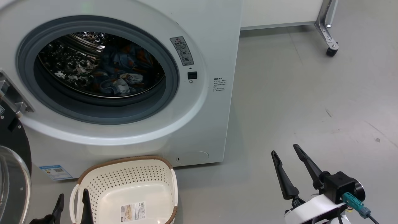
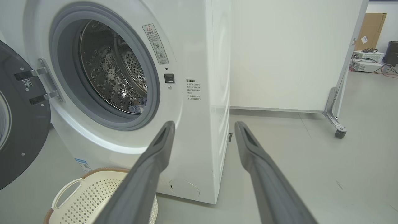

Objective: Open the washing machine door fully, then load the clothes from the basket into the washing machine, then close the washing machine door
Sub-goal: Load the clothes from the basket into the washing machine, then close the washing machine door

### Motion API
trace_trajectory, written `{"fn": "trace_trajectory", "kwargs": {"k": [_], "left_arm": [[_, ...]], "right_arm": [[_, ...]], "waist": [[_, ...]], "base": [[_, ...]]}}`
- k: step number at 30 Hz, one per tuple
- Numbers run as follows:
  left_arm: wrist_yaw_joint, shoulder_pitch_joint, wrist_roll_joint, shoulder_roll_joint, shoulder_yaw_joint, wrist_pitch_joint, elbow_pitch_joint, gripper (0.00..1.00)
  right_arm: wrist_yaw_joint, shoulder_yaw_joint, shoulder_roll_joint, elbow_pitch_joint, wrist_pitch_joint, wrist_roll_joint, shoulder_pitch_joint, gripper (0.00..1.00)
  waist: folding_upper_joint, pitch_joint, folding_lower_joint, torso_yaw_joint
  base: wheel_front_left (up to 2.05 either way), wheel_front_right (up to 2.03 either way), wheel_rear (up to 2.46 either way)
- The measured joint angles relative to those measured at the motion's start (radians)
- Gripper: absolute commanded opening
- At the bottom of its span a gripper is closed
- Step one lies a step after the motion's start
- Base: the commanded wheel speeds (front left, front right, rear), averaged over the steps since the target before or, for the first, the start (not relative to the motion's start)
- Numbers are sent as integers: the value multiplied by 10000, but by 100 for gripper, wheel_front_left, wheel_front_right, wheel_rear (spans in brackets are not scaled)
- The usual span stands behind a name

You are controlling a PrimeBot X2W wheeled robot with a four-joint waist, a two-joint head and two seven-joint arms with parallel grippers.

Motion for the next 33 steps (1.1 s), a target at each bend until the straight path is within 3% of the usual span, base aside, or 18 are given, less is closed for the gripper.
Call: {"fn": "trace_trajectory", "kwargs": {"k": [17, 33], "left_arm": [[4, 276, 61, -6, 61, 0, -368, 100], [2, 282, 61, -13, 90, 0, -414, 100]], "right_arm": [[0, -33, 2, -77, 0, 0, 141, 100], [0, -6, -2, -90, 0, 0, 140, 100]], "waist": [[0, 118, 0, -68], [0, 193, 0, -68]], "base": [[-14, 14, 0], [-77, 77, 0]]}}
